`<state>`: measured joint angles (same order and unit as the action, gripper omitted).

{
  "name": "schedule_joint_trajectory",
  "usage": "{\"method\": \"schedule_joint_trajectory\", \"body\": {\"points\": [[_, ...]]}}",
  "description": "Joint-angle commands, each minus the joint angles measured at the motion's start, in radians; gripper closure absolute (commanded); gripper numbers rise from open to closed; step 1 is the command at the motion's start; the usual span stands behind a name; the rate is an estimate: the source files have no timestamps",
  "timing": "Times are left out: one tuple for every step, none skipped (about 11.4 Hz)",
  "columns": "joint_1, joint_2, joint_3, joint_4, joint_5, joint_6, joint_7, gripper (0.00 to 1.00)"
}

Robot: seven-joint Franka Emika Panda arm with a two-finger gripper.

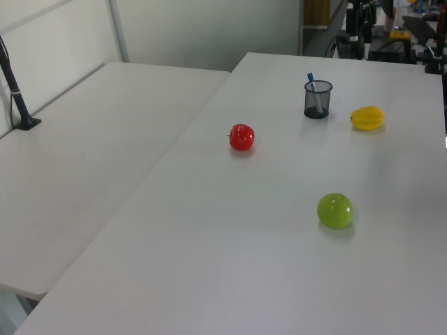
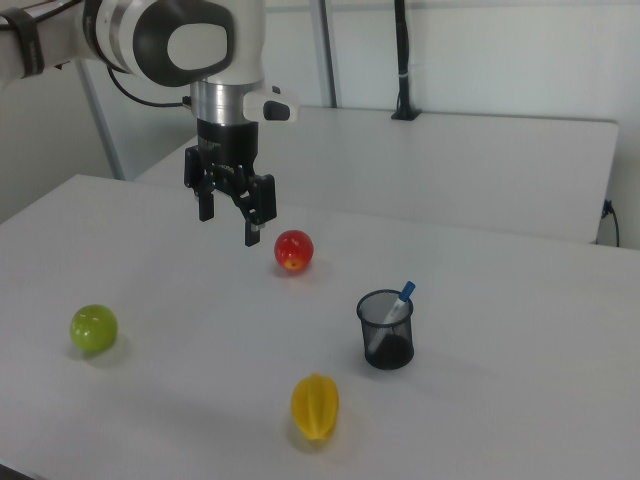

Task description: Take marker pen

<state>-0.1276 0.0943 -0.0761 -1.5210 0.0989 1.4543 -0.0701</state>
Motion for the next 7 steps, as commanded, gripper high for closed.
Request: {"method": "schedule_joint_trajectory", "body": {"points": [[-0.006,-0.030,-0.008,-0.014,-0.007,-0.026,-0.020,0.00],[-0.007,-0.030,-0.008,-0.014,-0.008,-0.026,-0.020,0.00],[-0.007,-0.030,-0.008,-0.014,-0.014,-0.026,-0.022,0.00],[-0.007,-0.030,-0.010,-0.014,-0.019,-0.026,-0.022,0.00],[-0.007,-0.030,-0.011,-0.014,-0.024,-0.025,-0.022,0.00],[-0.015,-0.030,-0.013,-0.014,-0.025,-0.020,-0.022,0.00],[-0.027,-0.030,-0.013,-0.014,-0.024,-0.015,-0.022,0.00]]}}
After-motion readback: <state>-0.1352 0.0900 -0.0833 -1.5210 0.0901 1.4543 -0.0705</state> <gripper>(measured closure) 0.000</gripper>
